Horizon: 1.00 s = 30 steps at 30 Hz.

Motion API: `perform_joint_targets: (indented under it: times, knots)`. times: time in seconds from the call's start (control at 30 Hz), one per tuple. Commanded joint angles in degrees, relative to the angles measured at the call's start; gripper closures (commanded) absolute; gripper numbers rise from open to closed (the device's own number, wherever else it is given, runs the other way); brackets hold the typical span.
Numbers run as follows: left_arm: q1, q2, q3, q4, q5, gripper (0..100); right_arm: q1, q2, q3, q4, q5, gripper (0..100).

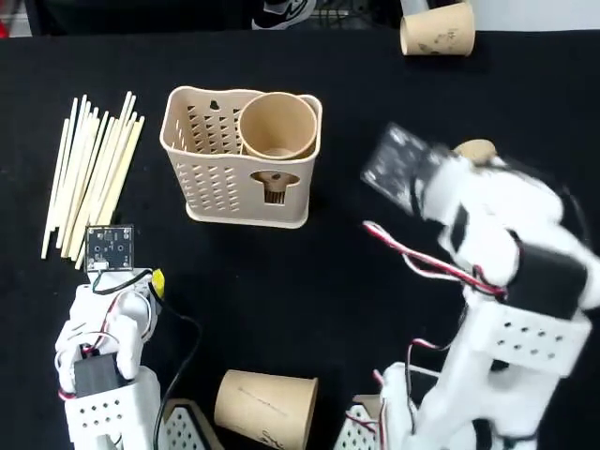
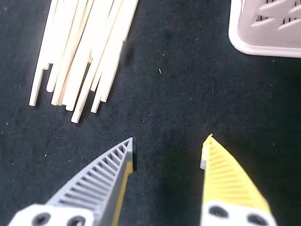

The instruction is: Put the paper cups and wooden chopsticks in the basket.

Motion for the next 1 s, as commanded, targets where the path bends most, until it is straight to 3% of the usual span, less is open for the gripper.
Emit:
perform_joint_targets:
  times: [0.0, 0.17, 0.3, 0.5, 0.8, 0.97]
  knots:
    - [0.66, -0.44, 1.01, -0.53, -0.44, 76, 8.88, -6.2, 22.37, -17.76, 6.42, 79.0]
    - [0.84, -0.44, 1.01, -0.53, -0.44, 76, 13.36, -7.69, 44.79, -45.98, 8.09, 78.8]
    - [1.01, -0.44, 1.01, -0.53, -0.44, 76, 13.36, -6.02, 52.7, -57.23, 8.09, 78.8]
    - [1.01, -0.44, 1.01, -0.53, -0.44, 76, 13.45, 2.68, 53.76, -69.01, 8.0, 78.9]
    - [1.01, -0.44, 1.01, -0.53, -0.35, 76, 11.6, 21.49, 53.41, -96.26, 3.43, 79.0]
    - [0.92, -0.44, 1.01, -0.62, -0.35, 76, 10.37, 32.84, 46.64, -98.9, 3.34, 80.8]
